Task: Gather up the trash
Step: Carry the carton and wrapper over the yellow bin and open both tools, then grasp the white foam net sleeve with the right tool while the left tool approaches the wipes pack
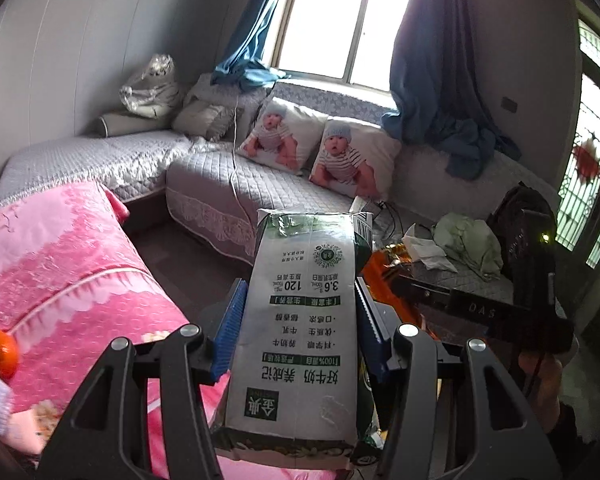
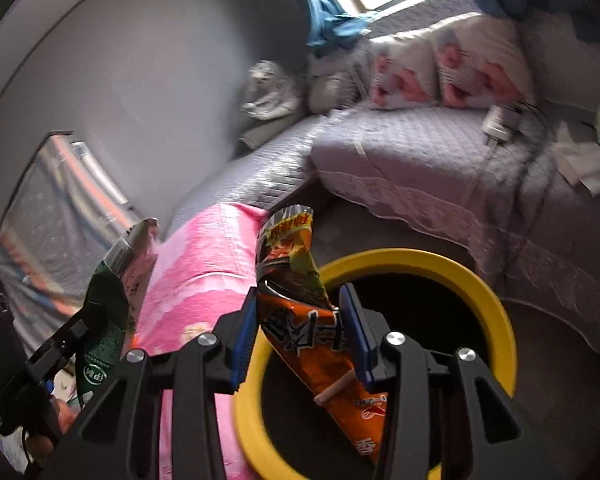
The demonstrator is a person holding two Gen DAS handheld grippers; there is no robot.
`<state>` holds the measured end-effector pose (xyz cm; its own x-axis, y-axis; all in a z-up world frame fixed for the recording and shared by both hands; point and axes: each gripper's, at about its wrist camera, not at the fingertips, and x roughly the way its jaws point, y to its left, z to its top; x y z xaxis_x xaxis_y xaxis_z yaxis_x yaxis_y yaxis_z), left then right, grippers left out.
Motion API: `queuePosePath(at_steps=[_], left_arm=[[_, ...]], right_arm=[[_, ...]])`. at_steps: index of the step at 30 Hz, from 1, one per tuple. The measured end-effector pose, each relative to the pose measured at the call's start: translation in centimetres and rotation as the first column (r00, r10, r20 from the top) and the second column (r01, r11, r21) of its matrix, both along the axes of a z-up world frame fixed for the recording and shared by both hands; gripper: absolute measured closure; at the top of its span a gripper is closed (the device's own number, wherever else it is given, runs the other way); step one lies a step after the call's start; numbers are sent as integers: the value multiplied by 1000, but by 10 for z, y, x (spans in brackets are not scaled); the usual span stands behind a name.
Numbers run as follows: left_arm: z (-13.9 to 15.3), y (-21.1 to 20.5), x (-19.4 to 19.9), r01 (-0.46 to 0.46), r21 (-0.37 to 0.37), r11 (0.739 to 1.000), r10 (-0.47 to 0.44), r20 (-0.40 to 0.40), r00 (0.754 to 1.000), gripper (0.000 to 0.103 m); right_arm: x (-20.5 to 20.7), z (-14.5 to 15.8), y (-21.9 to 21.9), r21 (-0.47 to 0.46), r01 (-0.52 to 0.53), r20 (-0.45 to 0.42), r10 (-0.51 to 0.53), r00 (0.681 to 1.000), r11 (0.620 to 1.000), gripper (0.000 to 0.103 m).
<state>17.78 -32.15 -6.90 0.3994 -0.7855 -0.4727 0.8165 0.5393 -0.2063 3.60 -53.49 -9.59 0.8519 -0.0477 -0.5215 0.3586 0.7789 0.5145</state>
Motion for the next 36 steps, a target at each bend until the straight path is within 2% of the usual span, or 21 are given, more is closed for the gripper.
queuePosePath(at_steps=[11, 14, 16, 18, 20, 25, 26, 28, 30, 31, 32, 35, 36], left_arm=[[-30, -56, 13, -10, 40, 999, 12, -68, 998, 53], [-36, -56, 18, -14, 21, 1000, 16, -110, 994, 51], [-37, -52, 21, -29, -4, 1000, 28, -139, 990, 28], [-36, -46, 24, -50, -28, 998, 46, -142, 989, 23], [-34, -42, 25, -52, -39, 998, 46, -147, 988, 21], [-21, -10, 24, -133, -120, 984, 117, -131, 984, 11], [-16, -1, 24, -158, -143, 977, 141, -124, 982, 11], [-3, 20, 23, -214, -196, 957, 193, -119, 974, 10], [14, 46, 22, -266, -266, 927, 241, -120, 963, 10], [22, 59, 21, -284, -299, 911, 260, -119, 958, 9], [31, 71, 20, -303, -334, 892, 280, -116, 953, 9], [61, 117, 8, -385, -439, 812, 394, -76, 916, 8], [68, 127, 4, -400, -460, 793, 422, -61, 905, 8]], right_arm=[[-3, -34, -27, 103, 73, -98, -63, 993, 992, 64], [-2, -42, -30, 118, 75, -127, -60, 990, 990, 63], [-3, -43, -31, 120, 87, -130, -71, 989, 989, 61], [-3, -43, -32, 120, 92, -129, -76, 989, 989, 57], [-5, -40, -32, 111, 110, -125, -96, 988, 988, 49], [-17, -23, -27, 46, 148, -78, -144, 986, 988, 46], [-19, -19, -25, 34, 152, -62, -149, 987, 988, 40], [-23, -12, -21, 17, 149, -29, -148, 989, 989, 38], [-28, -3, -13, -5, 124, 21, -124, 992, 992, 36], [-29, 1, -8, -20, 113, 43, -112, 993, 993, 32], [-30, 4, -3, -34, 100, 65, -97, 993, 994, 28], [-26, 15, 12, -59, 40, 113, -33, 993, 997, 26], [-23, 18, 18, -62, 14, 126, -6, 992, 998, 26]])
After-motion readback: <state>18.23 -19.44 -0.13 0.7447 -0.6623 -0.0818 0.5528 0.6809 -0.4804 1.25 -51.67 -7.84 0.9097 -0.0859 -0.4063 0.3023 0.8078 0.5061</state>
